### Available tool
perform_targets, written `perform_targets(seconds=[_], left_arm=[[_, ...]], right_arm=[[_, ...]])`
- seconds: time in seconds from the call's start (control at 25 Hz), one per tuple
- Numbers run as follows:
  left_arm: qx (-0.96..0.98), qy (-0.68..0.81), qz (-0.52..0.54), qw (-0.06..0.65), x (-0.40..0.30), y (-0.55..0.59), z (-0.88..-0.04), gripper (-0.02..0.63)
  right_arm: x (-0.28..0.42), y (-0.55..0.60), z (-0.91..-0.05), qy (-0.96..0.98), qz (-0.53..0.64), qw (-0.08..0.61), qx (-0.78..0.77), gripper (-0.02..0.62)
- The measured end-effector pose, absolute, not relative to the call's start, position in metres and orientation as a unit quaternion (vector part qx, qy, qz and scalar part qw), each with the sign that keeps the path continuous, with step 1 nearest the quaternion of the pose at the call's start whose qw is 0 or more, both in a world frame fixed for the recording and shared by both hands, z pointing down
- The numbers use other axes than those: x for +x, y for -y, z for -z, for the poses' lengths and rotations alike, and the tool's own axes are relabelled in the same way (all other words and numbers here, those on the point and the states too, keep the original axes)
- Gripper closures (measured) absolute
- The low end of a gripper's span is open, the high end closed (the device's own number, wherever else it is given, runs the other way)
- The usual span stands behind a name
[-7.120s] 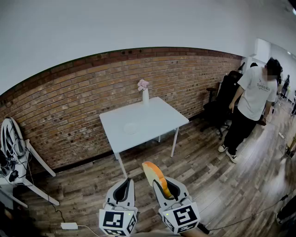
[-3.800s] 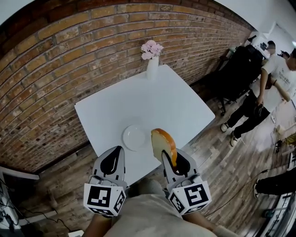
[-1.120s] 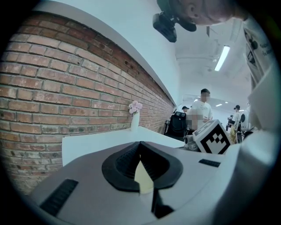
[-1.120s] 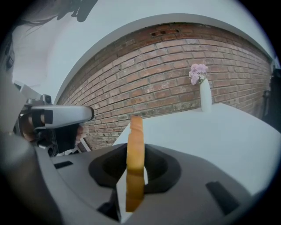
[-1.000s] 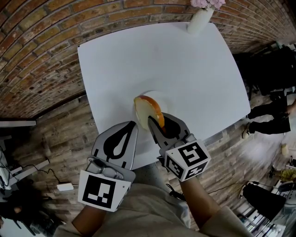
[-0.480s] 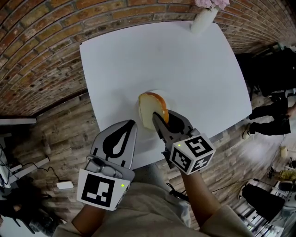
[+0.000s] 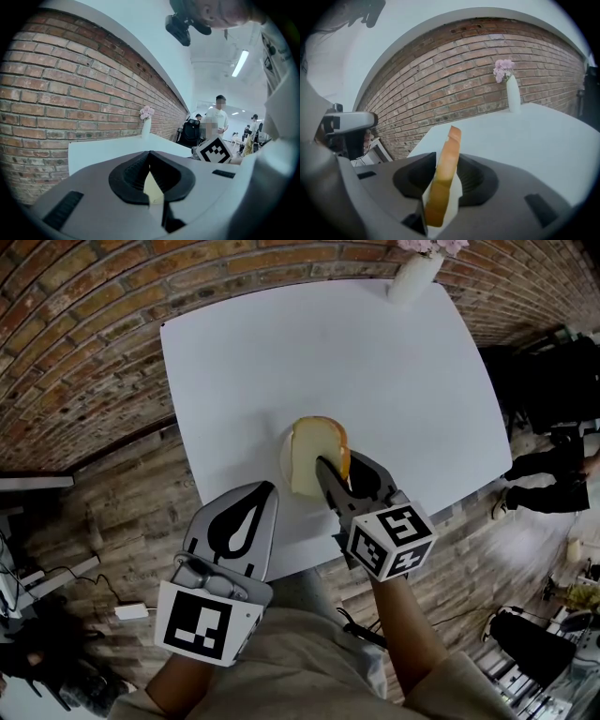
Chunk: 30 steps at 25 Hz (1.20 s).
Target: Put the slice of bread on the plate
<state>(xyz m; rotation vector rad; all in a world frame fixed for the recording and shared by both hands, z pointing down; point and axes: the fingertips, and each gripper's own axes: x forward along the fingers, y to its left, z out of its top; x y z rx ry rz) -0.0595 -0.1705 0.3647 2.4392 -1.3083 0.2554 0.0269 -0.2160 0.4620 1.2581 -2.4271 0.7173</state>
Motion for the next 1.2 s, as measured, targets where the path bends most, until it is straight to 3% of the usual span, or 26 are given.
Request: perform_targets(seconds=[0.72, 0.84, 1.2], left_arm=[[0.858, 0.47, -0.093, 0.184, -0.066, 0.178, -0.368, 0.595], [0.858, 0.47, -0.093, 0.185, -0.066, 0.177, -0.368, 0.595], [0.859, 0.468, -0.093, 0.186, -0.067, 0.172, -0.368, 0.595]], right_arm=[[0.046, 0.234, -0.48, 0.827, -0.218, 0.204, 0.476, 0.408], [0.047, 0.232, -0.486, 0.824, -0.212, 0.224, 0.475, 0.342], [0.052, 0.223, -0.505, 0.81, -0.225, 0.245, 0.483, 0.339]])
